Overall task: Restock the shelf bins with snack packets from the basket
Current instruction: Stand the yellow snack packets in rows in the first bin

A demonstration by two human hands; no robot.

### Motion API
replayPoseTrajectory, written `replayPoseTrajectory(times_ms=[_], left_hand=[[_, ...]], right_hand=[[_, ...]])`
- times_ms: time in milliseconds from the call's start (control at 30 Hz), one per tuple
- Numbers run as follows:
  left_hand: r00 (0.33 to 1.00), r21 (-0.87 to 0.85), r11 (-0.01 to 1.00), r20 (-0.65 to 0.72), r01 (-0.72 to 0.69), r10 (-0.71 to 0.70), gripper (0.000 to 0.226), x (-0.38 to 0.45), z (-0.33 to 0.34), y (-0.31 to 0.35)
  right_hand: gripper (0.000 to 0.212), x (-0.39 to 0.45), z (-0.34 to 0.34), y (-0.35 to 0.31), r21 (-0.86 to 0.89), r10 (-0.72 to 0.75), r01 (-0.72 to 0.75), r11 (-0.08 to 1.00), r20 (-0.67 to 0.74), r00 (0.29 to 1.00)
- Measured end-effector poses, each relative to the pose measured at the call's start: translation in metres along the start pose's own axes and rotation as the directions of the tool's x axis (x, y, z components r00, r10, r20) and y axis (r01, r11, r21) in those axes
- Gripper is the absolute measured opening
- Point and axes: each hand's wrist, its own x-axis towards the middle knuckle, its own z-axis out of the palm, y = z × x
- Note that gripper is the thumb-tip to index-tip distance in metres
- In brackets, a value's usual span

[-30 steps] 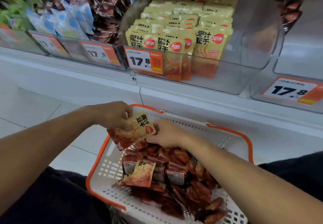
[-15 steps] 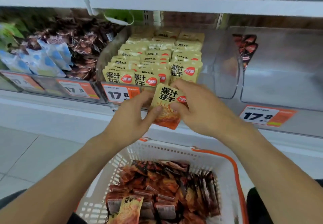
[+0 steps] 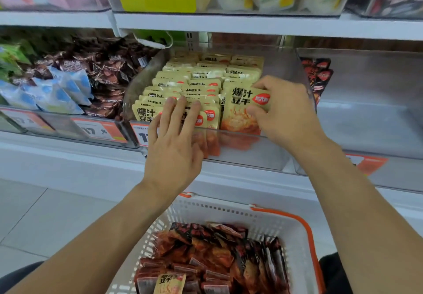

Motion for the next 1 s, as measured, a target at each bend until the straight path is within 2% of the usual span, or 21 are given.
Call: replayPoseTrajectory(times_ms=[67,133,300,600,667,733,833,900,933,1000], left_hand=[[1.000,-0.018,1.000,-0.014,-0.002,0.002,0.085,0.000,0.000,-0.001],[1.000,-0.020,1.000,-0.020,-0.009,0.009,0.086,-0.001,0.001,-0.002],[0.999,-0.017,1.000,-0.035,-0.021,0.021,0.087,-0.001,0.002,-0.004],[0.997,-0.057,0.998,-0.074,-0.020,0.016,0.085,-0.002,0.006,-0.002],[0.992,-0.112,0.994,-0.123,0.009,-0.023,0.083,-0.006,0.006,0.001],[0.973,-0.157,0.987,-0.232,-0.018,-0.019,0.075,-0.013,0.006,0.005],[0.941,-0.259,0.961,-0.337,-0.094,0.001,0.059,-0.033,0.013,0.007],[0.958,-0.325,0.944,-0.283,-0.058,-0.039,0.053,-0.056,0.022,0.001],[0.977,-0.348,0.937,-0.205,-0.014,-0.061,0.052,-0.070,0.027,-0.001],[0.995,-0.354,0.930,0.017,0.098,-0.099,0.051,-0.100,0.039,-0.005]], right_hand=[[0.041,0.008,0.012,0.001,-0.072,0.040,-0.033,0.997,0.103,0.994],[0.045,0.011,0.020,-0.001,-0.079,0.058,-0.048,0.996,0.138,0.989],[0.044,0.012,0.030,-0.003,-0.030,0.083,-0.082,0.996,0.036,0.996],[0.052,0.009,0.031,0.001,-0.003,0.130,-0.130,0.992,0.015,0.991],[0.044,0.005,0.029,0.000,-0.010,0.085,-0.085,0.996,-0.050,0.995],[0.026,-0.002,0.024,-0.006,0.022,-0.022,0.026,0.999,-0.164,0.986],[0.011,-0.017,0.010,-0.019,0.120,-0.202,0.254,0.960,-0.333,0.921],[0.008,-0.033,0.009,-0.028,0.202,-0.275,0.358,0.912,-0.348,0.896],[0.007,-0.042,0.012,-0.031,0.263,-0.290,0.374,0.889,-0.309,0.906],[0.007,-0.063,0.030,-0.034,0.383,-0.300,0.331,0.863,-0.140,0.944]])
